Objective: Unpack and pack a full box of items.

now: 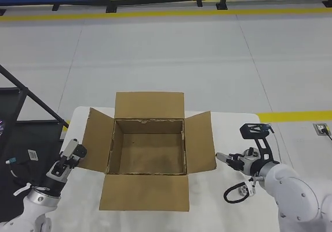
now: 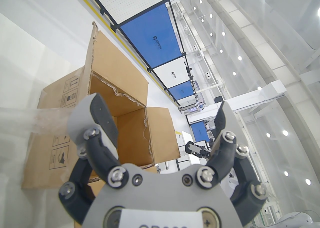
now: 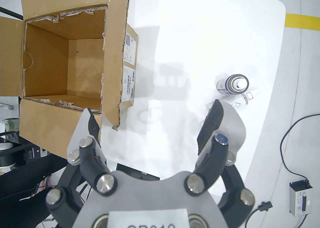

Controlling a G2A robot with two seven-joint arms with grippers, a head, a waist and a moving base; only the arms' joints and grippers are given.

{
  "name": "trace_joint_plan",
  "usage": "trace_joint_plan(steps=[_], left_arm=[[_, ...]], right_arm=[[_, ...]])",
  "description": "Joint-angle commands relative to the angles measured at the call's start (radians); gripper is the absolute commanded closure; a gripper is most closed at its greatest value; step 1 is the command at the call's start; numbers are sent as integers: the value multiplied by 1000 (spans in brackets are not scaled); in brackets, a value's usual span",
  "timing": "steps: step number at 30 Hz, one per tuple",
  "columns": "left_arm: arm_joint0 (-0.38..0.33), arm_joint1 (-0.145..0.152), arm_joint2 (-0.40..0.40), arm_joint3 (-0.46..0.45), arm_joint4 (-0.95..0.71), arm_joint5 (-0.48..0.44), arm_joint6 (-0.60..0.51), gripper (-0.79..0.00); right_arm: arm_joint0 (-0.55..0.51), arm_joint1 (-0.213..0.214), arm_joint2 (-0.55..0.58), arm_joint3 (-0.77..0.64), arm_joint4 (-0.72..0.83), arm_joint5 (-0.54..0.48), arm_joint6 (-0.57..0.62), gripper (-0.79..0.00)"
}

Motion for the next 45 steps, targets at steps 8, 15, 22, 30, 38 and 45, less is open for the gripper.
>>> trace_joint_plan(steps=[8, 15, 22, 30, 38, 45], left_arm=[[0, 0, 0, 0, 0, 0, 0, -785], [0, 0, 0, 0, 0, 0, 0, -785], [0, 0, 0, 0, 0, 0, 0, -785], [0, 0, 0, 0, 0, 0, 0, -785], [0, 0, 0, 0, 0, 0, 0, -785], [0, 0, 0, 0, 0, 0, 0, -785]], right_arm=[[-3, 0, -3, 1, -9, -5, -9, -785], [-106, 15, 13, 50, -194, -74, -143, -785], [-171, 31, 113, 191, -268, -131, -96, -785], [-145, 37, 135, 394, -159, -202, -84, -785], [-179, 40, 106, 380, -164, -196, -91, -785], [-152, 43, 68, 424, -177, -194, -77, -342]])
